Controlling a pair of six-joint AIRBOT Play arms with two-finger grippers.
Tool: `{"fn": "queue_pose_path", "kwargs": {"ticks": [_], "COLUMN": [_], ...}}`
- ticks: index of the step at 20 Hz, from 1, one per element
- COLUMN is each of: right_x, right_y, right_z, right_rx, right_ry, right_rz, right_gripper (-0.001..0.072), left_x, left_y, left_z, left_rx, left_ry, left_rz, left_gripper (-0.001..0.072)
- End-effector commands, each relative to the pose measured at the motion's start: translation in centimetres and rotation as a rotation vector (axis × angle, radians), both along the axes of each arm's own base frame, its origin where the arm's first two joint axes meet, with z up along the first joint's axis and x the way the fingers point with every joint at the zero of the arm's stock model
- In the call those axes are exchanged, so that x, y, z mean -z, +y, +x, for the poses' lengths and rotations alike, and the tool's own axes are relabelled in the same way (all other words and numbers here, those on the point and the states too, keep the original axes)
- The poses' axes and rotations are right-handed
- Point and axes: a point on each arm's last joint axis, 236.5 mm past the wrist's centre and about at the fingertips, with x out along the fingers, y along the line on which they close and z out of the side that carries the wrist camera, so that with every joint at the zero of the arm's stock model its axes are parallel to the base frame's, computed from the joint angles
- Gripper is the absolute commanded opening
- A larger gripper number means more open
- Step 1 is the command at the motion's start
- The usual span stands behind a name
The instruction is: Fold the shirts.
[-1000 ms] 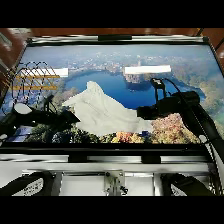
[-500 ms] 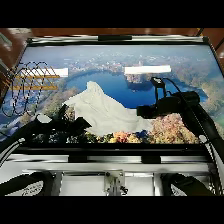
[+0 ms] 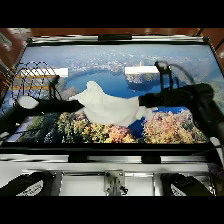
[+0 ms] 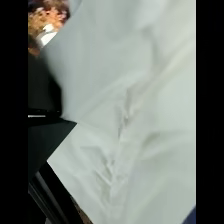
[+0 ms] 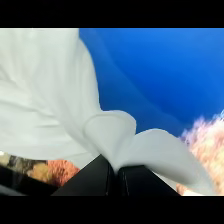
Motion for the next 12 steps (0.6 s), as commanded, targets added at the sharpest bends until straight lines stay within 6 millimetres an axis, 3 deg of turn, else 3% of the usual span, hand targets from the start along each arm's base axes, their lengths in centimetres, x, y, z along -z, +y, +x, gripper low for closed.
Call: {"fn": "queue_pose_path", "kwargs": {"ticks": [1,3,4,5,6,7,8,10,12], "right_x": [-15.7,-29.6,-36.4,-43.0,-48.2,-51.3,-53.0,-53.2,-51.2], "right_y": [-1.6,-2.7,-3.3,-4.1,-5.4,-6.4,-7.2,-7.7,-7.2], "right_z": [2.8,0.4,-2.4,-6.4,-10.7,-14.2,-17.1,-19.6,-19.5], "right_rx": [0.004,0.044,0.059,0.07,0.08,0.082,0.079,0.064,0.04], "right_ry": [-0.47,-0.832,-1.009,-1.187,-1.336,-1.43,-1.482,-1.479,-1.389], "right_rz": [-0.008,0.105,0.196,0.311,0.405,0.471,0.505,0.506,0.467], "right_gripper": [0.0064,0.0063,0.0064,0.0063,0.0063,0.0064,0.0064,0.0064,0.0064], "left_x": [-19.0,-33.6,-40.2,-45.5,-49.3,-52.1,-53.5,-53.6,-51.7], "left_y": [4.1,5.1,5.6,6.3,7.0,7.6,8.1,8.1,7.4], "left_z": [-0.1,-4.5,-8.2,-12.0,-15.4,-18.3,-20.3,-21.8,-20.8], "left_rx": [0.045,-0.019,-0.059,-0.116,-0.16,-0.19,-0.205,-0.201,-0.164], "left_ry": [-0.522,-0.864,-1.012,-1.111,-1.192,-1.264,-1.303,-1.3,-1.226], "left_rz": [0.22,0.186,0.14,0.051,-0.022,-0.077,-0.111,-0.129,-0.096], "left_gripper": [0.0038,0.0038,0.0038,0.0038,0.0038,0.0038,0.0038,0.0038,0.0038]}}
